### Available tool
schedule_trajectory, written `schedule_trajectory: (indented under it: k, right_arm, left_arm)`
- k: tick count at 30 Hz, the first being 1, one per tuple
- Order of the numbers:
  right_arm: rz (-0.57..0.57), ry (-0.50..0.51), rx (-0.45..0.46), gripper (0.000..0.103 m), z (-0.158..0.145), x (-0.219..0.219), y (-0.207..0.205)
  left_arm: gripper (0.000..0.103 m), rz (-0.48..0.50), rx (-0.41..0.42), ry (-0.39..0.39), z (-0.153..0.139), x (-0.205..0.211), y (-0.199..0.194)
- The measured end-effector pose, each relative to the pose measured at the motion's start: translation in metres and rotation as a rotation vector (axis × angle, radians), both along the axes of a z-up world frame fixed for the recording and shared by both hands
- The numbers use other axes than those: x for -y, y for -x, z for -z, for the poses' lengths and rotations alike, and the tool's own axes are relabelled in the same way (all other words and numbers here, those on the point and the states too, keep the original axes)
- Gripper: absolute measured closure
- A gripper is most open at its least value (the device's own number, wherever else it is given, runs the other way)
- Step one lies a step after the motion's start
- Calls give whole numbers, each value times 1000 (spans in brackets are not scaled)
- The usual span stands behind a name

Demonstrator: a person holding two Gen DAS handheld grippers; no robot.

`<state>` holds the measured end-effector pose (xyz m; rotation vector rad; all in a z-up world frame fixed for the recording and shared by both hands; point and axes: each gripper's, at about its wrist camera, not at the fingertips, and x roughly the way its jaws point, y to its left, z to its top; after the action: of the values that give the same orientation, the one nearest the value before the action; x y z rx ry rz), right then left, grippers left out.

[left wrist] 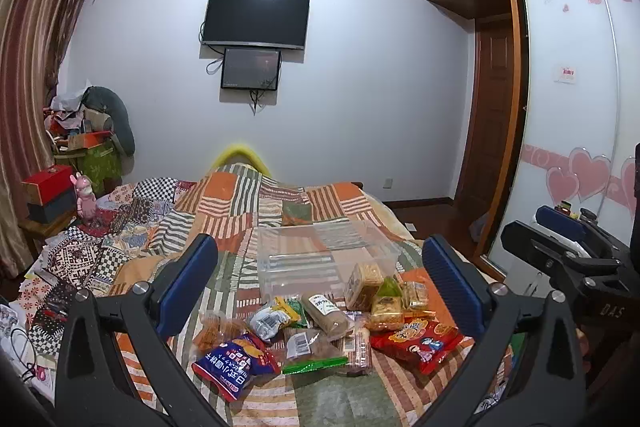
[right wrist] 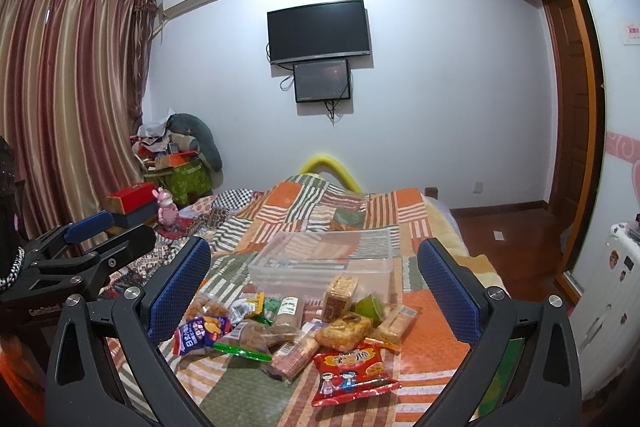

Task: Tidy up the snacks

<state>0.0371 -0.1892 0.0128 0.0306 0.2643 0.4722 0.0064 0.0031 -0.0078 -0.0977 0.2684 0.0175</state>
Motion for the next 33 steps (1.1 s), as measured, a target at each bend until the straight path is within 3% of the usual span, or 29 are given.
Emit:
schedule_trajectory:
  k: [9,14,18,33]
  right_arm:
    - [-21,13,-70,6,14,1,-14]
    - [-28,29,-130,12,26,4,-25]
    - [-19,46,-194,16,41,8,-35]
    - [-25,164,-438,16,104,6,-71]
  left_arm:
    - [15,3,-86,2,15,-24,-15]
    - [23,-21,-181,-47,34,-45,-28]
    - [28,-21,-272,-25,55,-67,-39]
    - [29,-4,-566,31,152,-103,-84]
